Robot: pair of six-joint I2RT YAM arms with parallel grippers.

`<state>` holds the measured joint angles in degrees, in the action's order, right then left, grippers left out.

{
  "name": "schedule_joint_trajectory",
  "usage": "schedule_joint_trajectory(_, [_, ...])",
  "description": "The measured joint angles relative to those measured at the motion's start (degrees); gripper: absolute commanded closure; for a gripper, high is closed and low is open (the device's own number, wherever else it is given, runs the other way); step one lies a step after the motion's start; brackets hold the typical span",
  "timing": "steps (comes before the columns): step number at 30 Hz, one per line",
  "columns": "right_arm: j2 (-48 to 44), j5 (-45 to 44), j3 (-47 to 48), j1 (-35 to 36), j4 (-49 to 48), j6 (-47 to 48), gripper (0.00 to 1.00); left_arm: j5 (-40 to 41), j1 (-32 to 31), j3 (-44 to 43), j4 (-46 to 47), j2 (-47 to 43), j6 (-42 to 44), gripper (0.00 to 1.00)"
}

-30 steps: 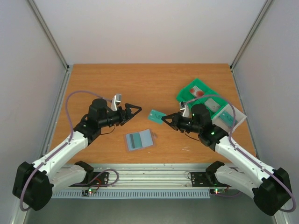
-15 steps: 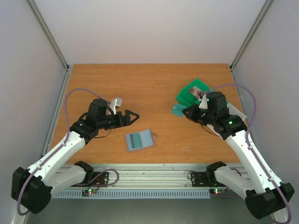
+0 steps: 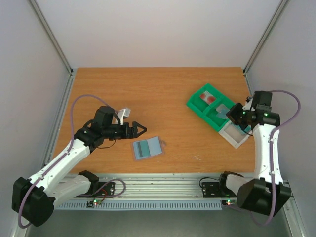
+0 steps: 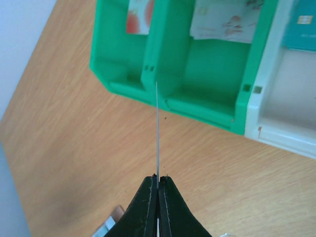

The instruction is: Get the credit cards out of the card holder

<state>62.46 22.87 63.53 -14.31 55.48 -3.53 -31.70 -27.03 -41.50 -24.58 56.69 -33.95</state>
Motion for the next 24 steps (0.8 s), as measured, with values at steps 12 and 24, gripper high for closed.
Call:
schedule_joint_trajectory(12, [12.17,3.82,0.46,-9.79,-4.28,-0.44,0.99,-3.28,0.00,0.37,-0.59,0.02,0.35,0.01])
schedule_joint_trajectory(24, [15.63,0.46,3.93,-14.71,-1.64,4.33,0.99,-3.76,0.00,3.06,-0.50,-0.13,-1.40,0.01])
